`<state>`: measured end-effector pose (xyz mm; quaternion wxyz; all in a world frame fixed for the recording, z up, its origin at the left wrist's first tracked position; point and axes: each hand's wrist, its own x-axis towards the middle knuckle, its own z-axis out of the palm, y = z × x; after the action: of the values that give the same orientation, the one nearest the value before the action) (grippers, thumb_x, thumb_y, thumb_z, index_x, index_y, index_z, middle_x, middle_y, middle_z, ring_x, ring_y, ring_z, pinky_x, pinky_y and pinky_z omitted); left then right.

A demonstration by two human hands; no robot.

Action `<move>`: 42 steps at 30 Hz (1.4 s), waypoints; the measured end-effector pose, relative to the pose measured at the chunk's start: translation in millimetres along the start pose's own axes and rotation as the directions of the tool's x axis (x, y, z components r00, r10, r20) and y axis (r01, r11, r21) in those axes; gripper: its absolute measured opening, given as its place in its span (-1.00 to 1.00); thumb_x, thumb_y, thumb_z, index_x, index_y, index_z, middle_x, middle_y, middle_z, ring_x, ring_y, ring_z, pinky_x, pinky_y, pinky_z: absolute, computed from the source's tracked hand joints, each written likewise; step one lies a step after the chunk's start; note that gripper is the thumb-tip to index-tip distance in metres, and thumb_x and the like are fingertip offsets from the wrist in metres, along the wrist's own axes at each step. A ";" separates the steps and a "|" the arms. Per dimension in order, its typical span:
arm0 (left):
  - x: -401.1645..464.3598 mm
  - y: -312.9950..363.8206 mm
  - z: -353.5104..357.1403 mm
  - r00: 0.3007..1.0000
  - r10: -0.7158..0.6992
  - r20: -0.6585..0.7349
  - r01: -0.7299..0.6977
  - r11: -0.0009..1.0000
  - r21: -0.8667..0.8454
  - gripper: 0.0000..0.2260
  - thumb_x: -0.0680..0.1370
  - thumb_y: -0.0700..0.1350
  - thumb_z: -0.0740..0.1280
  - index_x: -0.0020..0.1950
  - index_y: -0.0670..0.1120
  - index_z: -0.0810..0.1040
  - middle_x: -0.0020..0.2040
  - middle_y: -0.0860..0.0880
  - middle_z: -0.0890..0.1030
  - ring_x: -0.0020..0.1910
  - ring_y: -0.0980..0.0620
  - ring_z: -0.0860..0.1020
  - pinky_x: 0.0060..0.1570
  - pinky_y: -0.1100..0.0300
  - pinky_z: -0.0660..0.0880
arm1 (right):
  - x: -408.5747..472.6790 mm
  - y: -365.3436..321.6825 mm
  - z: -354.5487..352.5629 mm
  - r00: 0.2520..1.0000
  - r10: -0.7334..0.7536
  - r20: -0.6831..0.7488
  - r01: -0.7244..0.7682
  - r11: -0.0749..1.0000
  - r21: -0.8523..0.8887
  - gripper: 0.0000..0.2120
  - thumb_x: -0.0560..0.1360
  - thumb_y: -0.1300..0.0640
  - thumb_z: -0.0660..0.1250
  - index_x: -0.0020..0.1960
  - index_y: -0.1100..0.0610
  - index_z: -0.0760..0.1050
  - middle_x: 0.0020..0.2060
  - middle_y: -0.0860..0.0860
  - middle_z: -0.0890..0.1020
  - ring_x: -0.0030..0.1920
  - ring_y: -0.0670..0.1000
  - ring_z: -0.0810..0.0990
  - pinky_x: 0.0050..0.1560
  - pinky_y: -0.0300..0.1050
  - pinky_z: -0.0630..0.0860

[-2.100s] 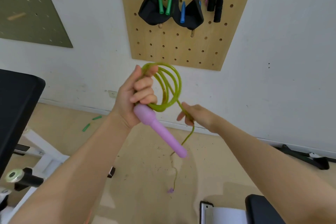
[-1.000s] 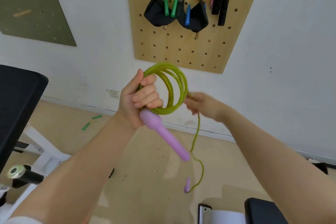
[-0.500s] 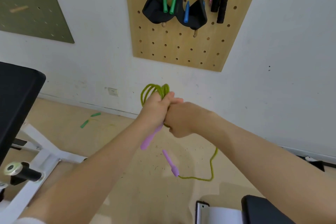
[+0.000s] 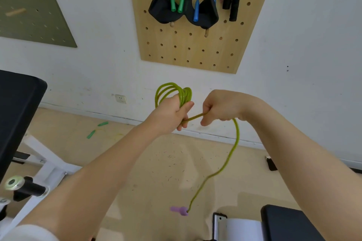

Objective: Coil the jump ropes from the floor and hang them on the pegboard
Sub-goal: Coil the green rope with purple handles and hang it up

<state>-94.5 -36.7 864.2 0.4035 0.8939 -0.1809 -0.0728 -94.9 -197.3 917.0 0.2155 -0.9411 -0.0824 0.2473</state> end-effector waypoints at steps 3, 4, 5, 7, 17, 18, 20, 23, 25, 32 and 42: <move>-8.1 -4.6 4.6 0.990 0.012 0.141 0.021 0.973 -0.228 -0.68 0.63 0.01 0.11 -0.28 -0.10 0.33 -0.57 0.07 0.45 -0.56 0.08 0.37 -0.38 0.17 0.38 | -9.3 6.7 -15.5 0.986 -0.099 -0.133 0.113 0.987 0.110 -0.81 0.39 0.08 0.46 -0.31 0.14 0.52 -0.47 -0.05 0.39 -0.42 -0.05 0.31 -0.39 -0.21 0.27; -11.1 -7.3 6.3 0.979 0.002 0.204 0.077 0.924 -0.374 -0.66 0.63 0.03 0.10 -0.27 -0.12 0.33 -0.58 0.05 0.41 -0.58 0.07 0.32 -0.43 0.18 0.34 | -9.9 11.1 -20.3 0.971 -0.125 -0.204 0.164 0.969 0.183 -0.82 0.39 0.07 0.47 -0.28 0.14 0.53 -0.47 -0.07 0.40 -0.42 -0.07 0.31 -0.39 -0.22 0.27; -14.2 -9.1 6.7 0.962 -0.010 0.273 0.152 0.849 -0.505 -0.63 0.62 0.08 0.08 -0.26 -0.14 0.34 -0.60 0.03 0.37 -0.61 0.07 0.28 -0.47 0.21 0.30 | -10.0 15.8 -23.7 0.951 -0.142 -0.274 0.212 0.945 0.248 -0.82 0.38 0.06 0.47 -0.27 0.13 0.54 -0.47 -0.07 0.40 -0.42 -0.08 0.31 -0.39 -0.21 0.27; -18.7 -11.2 5.8 0.930 0.019 0.368 0.249 0.704 -0.665 -0.58 0.57 0.18 0.17 -0.28 -0.15 0.36 -0.63 0.02 0.30 -0.64 0.07 0.23 -0.49 0.25 0.26 | -5.9 24.2 -22.2 0.916 -0.153 -0.370 0.285 0.898 0.336 -0.83 0.38 0.08 0.48 -0.25 0.11 0.52 -0.46 -0.02 0.38 -0.45 -0.09 0.29 -0.42 -0.22 0.24; -10.9 -2.4 -13.5 0.992 -0.127 0.026 0.050 0.190 -0.980 -0.72 0.56 0.07 0.17 -0.26 -0.06 0.30 -0.62 0.12 0.30 -0.65 0.18 0.27 -0.49 0.33 0.39 | 38.1 48.8 76.9 0.979 -0.011 -0.202 0.069 0.958 0.279 -0.60 0.62 0.05 0.06 -0.30 0.13 0.46 -0.49 -0.02 0.48 -0.44 -0.06 0.40 -0.27 -0.15 0.37; -6.9 -6.9 -13.2 0.973 -0.227 -0.035 0.016 0.221 -0.975 -0.74 0.57 0.02 0.20 -0.26 -0.08 0.34 -0.59 0.11 0.35 -0.62 0.17 0.32 -0.47 0.31 0.41 | 38.1 46.5 84.1 0.980 -0.008 -0.198 0.043 0.983 0.176 -0.60 0.63 0.05 0.03 -0.27 0.13 0.46 -0.45 0.01 0.51 -0.38 -0.03 0.45 -0.18 -0.11 0.41; 0.1 -16.3 -8.6 0.921 -0.368 -0.126 0.005 0.335 -0.942 -0.75 0.58 -0.07 0.25 -0.28 -0.12 0.42 -0.55 0.07 0.47 -0.59 0.14 0.42 -0.47 0.30 0.44 | 38.5 36.1 91.4 0.979 -0.031 -0.199 0.022 0.999 -0.048 -0.68 0.63 0.10 0.00 -0.21 0.15 0.38 -0.27 0.14 0.55 -0.24 0.11 0.46 -0.10 -0.02 0.44; 10.8 -29.2 0.2 0.845 -0.493 -0.205 0.036 0.435 -0.900 -0.78 0.57 -0.13 0.29 -0.27 -0.15 0.48 -0.55 0.03 0.57 -0.58 0.15 0.52 -0.51 0.31 0.48 | 34.0 13.6 92.9 0.973 -0.138 -0.188 0.098 0.974 -0.206 -0.77 0.61 0.13 0.05 -0.07 0.20 0.42 -0.04 0.22 0.58 -0.13 0.20 0.51 -0.11 0.01 0.44; 15.6 -35.6 4.8 0.799 -0.544 -0.258 0.116 0.559 -0.821 -0.74 0.57 -0.12 0.30 -0.31 -0.16 0.49 -0.58 0.04 0.56 -0.58 0.15 0.52 -0.46 0.28 0.49 | 27.2 3.0 89.4 0.978 -0.208 -0.015 0.202 0.961 -0.189 -0.73 0.57 0.10 0.15 0.21 0.20 0.43 -0.05 0.16 0.61 -0.12 0.14 0.59 -0.06 -0.04 0.49; 2.9 -58.5 5.4 0.830 -0.284 -0.479 0.282 0.956 -0.079 -0.70 0.56 0.00 0.27 -0.19 -0.20 0.60 -0.41 0.08 0.58 -0.38 0.12 0.58 -0.15 0.16 0.53 | 10.9 -0.1 63.0 0.959 -0.062 0.278 0.087 0.993 -0.080 -0.46 0.54 0.14 0.20 0.48 -0.01 0.12 -0.28 0.01 0.58 -0.43 -0.05 0.49 -0.29 -0.20 0.49; -21.2 -29.6 18.4 0.965 -0.259 0.032 0.236 0.815 -0.530 -0.48 0.63 0.11 0.02 -0.35 -0.14 0.52 -0.51 -0.01 0.57 -0.48 0.04 0.52 -0.39 0.32 0.46 | 16.6 -0.8 34.0 0.879 -0.358 -0.315 0.360 0.931 -0.053 -0.76 0.33 0.00 0.51 -0.22 0.11 0.52 -0.33 -0.01 0.57 -0.34 -0.05 0.49 -0.23 -0.10 0.49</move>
<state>-111.3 -23.4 829.5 0.6246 0.7653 -0.0278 -0.1531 -97.7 -179.8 883.6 0.2716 -0.9361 -0.2184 0.0478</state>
